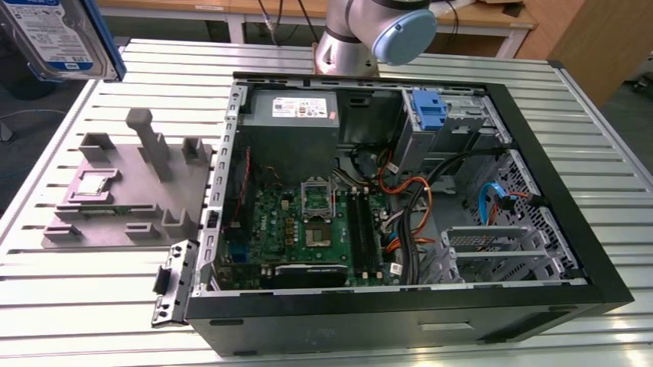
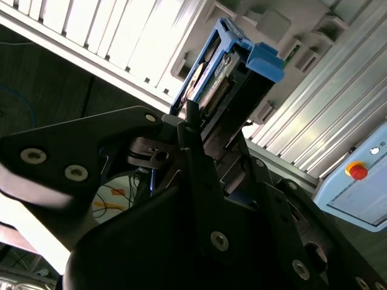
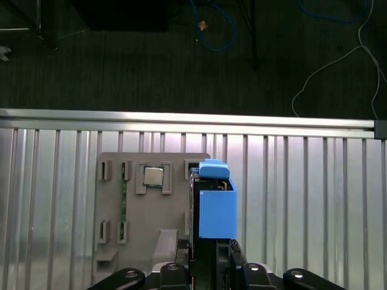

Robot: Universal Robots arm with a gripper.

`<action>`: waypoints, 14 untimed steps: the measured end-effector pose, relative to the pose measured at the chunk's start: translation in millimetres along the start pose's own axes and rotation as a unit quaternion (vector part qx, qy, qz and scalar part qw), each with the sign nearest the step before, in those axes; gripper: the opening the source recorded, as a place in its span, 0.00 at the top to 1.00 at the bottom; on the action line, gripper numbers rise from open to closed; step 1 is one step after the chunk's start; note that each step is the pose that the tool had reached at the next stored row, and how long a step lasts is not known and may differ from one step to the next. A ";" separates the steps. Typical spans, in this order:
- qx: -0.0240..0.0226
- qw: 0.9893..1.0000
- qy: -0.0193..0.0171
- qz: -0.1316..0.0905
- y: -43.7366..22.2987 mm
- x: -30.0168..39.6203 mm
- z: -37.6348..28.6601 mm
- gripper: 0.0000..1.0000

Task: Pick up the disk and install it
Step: 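Pick up the disk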

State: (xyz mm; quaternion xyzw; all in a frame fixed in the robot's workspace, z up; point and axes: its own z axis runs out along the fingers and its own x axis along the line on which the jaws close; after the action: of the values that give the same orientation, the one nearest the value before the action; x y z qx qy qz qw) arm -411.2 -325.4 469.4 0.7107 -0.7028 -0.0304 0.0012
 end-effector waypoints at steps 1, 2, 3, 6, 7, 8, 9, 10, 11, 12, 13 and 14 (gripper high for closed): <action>0.000 1.000 0.000 0.000 0.1 0.0 -0.8 0.65; 0.000 1.000 0.000 0.000 0.1 -0.1 -1.5 0.65; 0.000 1.000 0.000 0.000 0.1 -0.1 -2.0 0.65; 0.000 1.000 0.000 0.000 0.1 -0.1 -2.1 0.65; 0.000 1.000 0.000 0.000 0.1 -0.1 -2.1 0.65; 0.000 1.000 0.000 0.000 0.1 -0.1 -2.2 0.65; 0.000 1.000 0.000 0.000 0.1 -0.1 -2.6 0.65; 0.000 1.000 0.000 0.000 0.1 -0.1 -2.8 0.65; 0.000 1.000 0.000 0.000 0.1 -0.1 -2.8 0.65; 0.000 1.000 0.000 0.000 0.1 -0.1 -2.8 0.65; 0.000 1.000 0.000 0.000 0.1 -0.1 -3.4 0.65; 0.000 1.000 0.000 0.000 0.2 -0.2 -4.0 0.65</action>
State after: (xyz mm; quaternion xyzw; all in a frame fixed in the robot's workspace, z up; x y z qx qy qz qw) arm -411.2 -325.4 473.4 0.7107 -0.7029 -0.0305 0.0013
